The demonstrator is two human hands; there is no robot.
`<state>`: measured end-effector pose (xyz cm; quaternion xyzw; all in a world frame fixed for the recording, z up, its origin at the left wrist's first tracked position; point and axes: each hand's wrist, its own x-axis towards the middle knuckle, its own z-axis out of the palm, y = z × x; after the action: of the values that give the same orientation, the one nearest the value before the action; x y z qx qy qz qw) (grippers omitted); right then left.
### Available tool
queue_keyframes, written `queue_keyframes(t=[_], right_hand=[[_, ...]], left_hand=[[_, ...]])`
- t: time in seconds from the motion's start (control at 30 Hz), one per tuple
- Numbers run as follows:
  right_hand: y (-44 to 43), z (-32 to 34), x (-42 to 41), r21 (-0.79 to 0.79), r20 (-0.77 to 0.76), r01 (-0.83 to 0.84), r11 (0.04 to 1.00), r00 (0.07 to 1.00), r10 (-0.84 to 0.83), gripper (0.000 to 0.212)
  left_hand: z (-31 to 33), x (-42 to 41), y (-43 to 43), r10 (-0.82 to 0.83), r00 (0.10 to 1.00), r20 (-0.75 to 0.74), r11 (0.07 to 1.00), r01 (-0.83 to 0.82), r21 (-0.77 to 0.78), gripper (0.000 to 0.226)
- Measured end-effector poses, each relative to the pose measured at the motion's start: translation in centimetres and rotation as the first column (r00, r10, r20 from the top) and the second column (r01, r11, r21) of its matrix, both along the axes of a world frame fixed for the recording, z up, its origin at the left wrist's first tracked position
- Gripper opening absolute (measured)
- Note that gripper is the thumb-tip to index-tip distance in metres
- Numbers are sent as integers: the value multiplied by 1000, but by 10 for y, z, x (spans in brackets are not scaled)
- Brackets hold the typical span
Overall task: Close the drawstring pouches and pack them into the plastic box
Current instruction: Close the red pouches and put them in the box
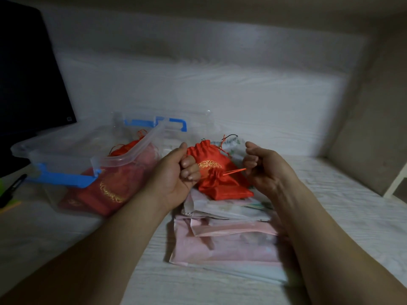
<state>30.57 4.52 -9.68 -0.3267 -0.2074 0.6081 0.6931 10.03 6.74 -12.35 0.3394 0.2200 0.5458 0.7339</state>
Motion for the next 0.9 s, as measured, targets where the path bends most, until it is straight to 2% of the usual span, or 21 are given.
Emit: queue_keyframes(t=[0.1,0.13,0.2,0.27,0.3,0.4,0.47,0.53,0.57,0.63,0.67,0.73,0.8,0.83,0.87,0.9], right_hand=[[-8,2,-10,48,331,-95,994,941,74,22],[-11,3,-13,75,431,-131,989,898,86,20],[-17,6,-19,154,526,-209,966,845,99,15],[-20,9,-24,249,622,-237,939,782,32,13],[-22,10,-28,294,678,-241,925,735,-24,14],[-29,15,-38,379,789,-276,883,595,-153,13],[-34,17,-46,405,803,-286,868,565,-189,12],[-34,17,-50,436,766,-212,875,597,-237,10],[-30,16,-49,441,737,-124,889,615,-280,10],[-20,12,-41,415,720,41,909,596,-356,11],[-16,10,-35,380,751,55,923,565,-343,10],[-13,3,-27,249,868,-84,965,460,-185,3],[-15,-6,-27,74,952,-272,959,306,13,7],[-15,-10,-28,44,970,-318,947,239,35,8],[-15,-12,-29,57,977,-344,937,213,19,9],[-15,-13,-29,82,974,-359,930,228,2,8]], left_hand=[[-2,-1,-7,108,951,-289,969,-35,246,35],[-3,-1,-10,168,898,-407,936,-17,351,34],[-8,0,-14,325,739,-590,830,76,552,34],[-12,2,-12,440,619,-650,723,186,666,36],[-12,3,-12,455,598,-660,692,229,684,34],[-10,9,-14,432,567,-701,678,308,667,15],[-11,12,-15,462,540,-703,667,311,677,16],[-12,12,-15,443,571,-691,690,276,670,22],[-12,12,-14,406,616,-675,720,240,651,27],[-10,11,-12,344,705,-621,798,128,588,31],[-8,10,-12,329,737,-590,832,70,550,29],[-4,11,-12,292,797,-528,883,-13,469,27],[-1,11,-11,293,826,-482,901,-68,429,31],[0,10,-9,301,826,-477,903,-87,420,33],[-1,9,-7,312,822,-476,904,-103,415,35],[-1,8,-6,325,816,-478,904,-120,410,38]])
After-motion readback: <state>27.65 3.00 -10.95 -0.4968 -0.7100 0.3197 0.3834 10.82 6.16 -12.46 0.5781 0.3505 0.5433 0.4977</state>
